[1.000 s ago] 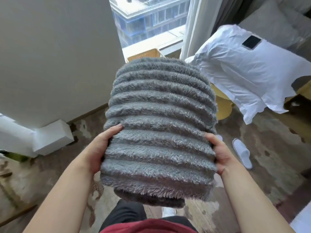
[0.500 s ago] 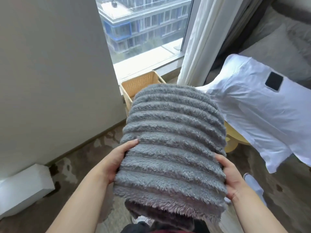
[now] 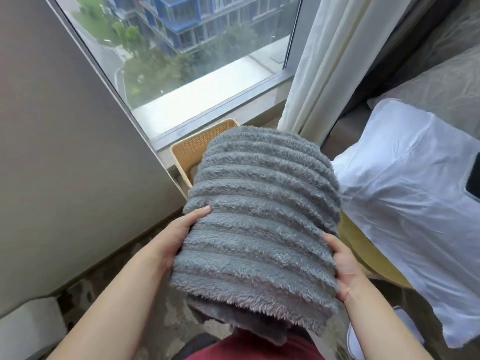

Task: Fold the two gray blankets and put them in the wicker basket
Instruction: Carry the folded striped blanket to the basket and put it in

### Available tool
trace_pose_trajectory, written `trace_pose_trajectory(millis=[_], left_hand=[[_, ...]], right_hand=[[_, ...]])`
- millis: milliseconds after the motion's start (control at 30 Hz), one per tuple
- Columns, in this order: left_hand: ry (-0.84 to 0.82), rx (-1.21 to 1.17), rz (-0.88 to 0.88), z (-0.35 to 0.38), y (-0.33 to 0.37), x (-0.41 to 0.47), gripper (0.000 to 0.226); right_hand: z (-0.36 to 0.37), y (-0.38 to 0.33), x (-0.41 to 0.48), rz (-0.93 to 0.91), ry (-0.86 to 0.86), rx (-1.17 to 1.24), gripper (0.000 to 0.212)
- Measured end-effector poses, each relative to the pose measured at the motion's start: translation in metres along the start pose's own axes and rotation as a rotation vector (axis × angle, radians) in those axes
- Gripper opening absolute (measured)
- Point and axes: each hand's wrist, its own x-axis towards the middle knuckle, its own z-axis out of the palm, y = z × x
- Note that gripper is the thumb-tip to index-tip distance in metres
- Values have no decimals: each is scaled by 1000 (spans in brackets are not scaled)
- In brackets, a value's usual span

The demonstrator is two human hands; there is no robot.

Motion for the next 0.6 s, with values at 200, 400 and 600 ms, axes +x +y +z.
trace_pose_trajectory(millis=[200, 400, 600], left_hand=[[113, 23, 246, -1, 90, 55, 53], [204, -32, 161, -39, 160, 113, 51], [164, -134, 103, -54, 240, 179, 46]], right_hand=[[55, -104, 91, 48, -94, -137, 50], [123, -178, 183, 189, -134, -286, 61], [177, -247, 265, 172, -81, -364, 62]])
